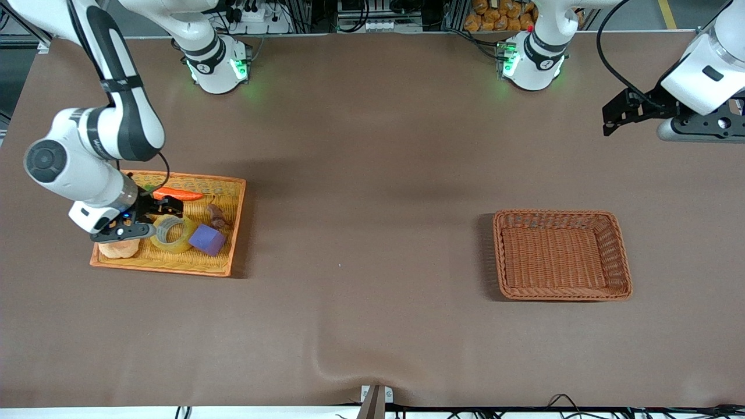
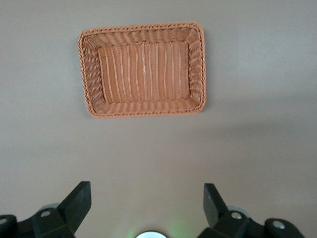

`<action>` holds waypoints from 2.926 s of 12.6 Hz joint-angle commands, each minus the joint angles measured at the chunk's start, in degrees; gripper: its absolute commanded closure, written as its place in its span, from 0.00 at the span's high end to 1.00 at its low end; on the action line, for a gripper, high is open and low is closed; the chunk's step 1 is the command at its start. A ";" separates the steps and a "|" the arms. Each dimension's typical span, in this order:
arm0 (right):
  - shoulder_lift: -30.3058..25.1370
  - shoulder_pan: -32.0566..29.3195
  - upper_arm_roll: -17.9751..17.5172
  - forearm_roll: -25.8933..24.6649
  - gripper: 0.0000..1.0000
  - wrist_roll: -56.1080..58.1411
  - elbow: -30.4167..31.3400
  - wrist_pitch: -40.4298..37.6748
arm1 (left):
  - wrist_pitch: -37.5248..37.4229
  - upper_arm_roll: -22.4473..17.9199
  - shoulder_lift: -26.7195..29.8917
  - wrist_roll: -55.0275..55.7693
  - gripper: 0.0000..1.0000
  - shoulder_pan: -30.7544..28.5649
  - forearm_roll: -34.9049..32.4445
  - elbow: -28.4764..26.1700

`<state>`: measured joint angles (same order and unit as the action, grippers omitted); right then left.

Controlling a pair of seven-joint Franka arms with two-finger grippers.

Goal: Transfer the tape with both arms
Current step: 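Lower the right gripper into the yellow tray and grasp the tape roll, then lift the tape with the right gripper while the left gripper moves forward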

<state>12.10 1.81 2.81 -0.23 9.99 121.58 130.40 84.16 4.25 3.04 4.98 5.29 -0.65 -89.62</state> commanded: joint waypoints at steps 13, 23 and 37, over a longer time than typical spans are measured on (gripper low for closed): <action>11.80 -0.58 -0.08 0.06 0.57 7.67 0.33 8.73 | -13.31 -0.12 -2.51 0.56 1.00 0.51 -0.05 1.20; 6.99 0.21 -0.35 0.15 0.00 6.80 -21.00 -24.36 | -17.27 -0.21 -4.34 0.56 1.00 0.16 0.21 1.20; 25.57 36.13 -0.79 8.47 0.00 -33.16 -44.30 -15.92 | -17.53 -0.91 -19.46 0.47 1.00 -0.80 0.21 6.55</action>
<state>29.76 35.08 1.23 4.77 -17.37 85.49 112.03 68.41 3.48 -12.75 5.25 4.95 -0.65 -87.21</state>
